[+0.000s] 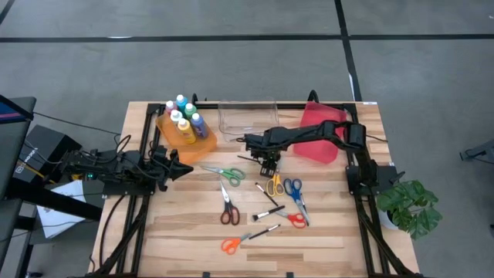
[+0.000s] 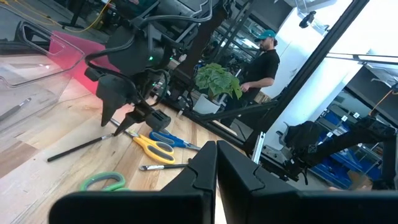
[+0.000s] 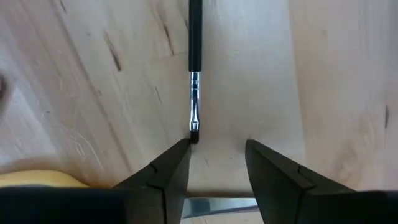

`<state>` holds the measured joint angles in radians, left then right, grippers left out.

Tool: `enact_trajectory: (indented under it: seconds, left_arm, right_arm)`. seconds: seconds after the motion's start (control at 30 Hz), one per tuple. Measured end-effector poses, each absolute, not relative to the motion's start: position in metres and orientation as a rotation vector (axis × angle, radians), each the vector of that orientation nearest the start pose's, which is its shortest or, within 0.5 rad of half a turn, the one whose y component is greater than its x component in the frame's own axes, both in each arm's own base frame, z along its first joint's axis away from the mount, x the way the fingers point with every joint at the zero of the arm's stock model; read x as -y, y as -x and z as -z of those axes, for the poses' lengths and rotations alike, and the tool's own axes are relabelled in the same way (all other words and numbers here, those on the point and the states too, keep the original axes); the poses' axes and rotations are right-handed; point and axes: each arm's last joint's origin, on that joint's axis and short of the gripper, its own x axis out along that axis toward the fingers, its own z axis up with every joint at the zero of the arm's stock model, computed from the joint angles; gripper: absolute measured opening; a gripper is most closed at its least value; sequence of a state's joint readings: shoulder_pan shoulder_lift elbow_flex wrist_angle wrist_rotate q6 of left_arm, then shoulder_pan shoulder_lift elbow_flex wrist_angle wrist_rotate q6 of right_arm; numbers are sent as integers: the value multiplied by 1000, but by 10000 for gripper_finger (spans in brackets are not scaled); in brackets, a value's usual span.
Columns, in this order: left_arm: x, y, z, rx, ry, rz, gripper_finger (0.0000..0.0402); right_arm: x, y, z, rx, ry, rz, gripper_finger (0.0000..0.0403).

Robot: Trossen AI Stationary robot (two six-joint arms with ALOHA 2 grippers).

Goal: Pick & Place Paint Supplies
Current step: Put the black paint brush into the transparent bin

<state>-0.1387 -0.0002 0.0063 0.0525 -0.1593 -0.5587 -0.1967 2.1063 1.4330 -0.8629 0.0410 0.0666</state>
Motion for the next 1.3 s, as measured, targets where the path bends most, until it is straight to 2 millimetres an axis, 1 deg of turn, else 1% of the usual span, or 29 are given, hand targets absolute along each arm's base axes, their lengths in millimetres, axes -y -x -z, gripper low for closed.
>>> enact_trajectory:
  seconds: [0.17, 0.27, 0.33, 0.47, 0.5, 0.53, 0.73, 0.8, 0.97, 1.13, 1.23, 1.3]
  left_arm:
    - [9, -96, -171, 63, 568, -4, 6]
    - [9, -96, -171, 63, 567, -4, 5]
    - [9, -96, -171, 63, 567, -4, 6]
    - [9, -96, -171, 63, 568, -4, 5]
    - [9, -96, -171, 63, 567, -4, 5]
    - [9, -96, -171, 63, 568, -4, 5]
    - [9, -96, -171, 63, 567, -4, 6]
    - [9, -96, -171, 63, 567, -4, 6]
    - [9, -96, -171, 63, 567, -4, 6]
    - [9, -96, -171, 63, 567, -4, 5]
    - [9, -96, -171, 63, 567, -4, 6]
    - [9, -96, -171, 62, 567, -3, 6]
  right_arm:
    - [76, -380, -128, -1525, -163, 206, 145]
    - [74, -381, -127, -1524, -139, 186, 125]
    - [74, -381, -127, -1522, -144, 188, 98]
    - [74, -382, -127, -1512, -163, 175, 26]
    - [74, -382, -127, -1511, -169, 171, 13]
    - [74, -382, -127, -1510, -175, 171, 8]
    - [72, -382, -127, -1509, -210, 204, 2]
    - [72, -384, -130, -1507, -220, 207, 1]
    - [73, -390, -145, -1458, -244, 196, 1]
    - [73, -390, -178, -1363, -294, 205, 1]
    - [73, -386, -193, -1329, -324, 231, 0]
    - [71, -382, -208, -1288, -348, 220, 0]
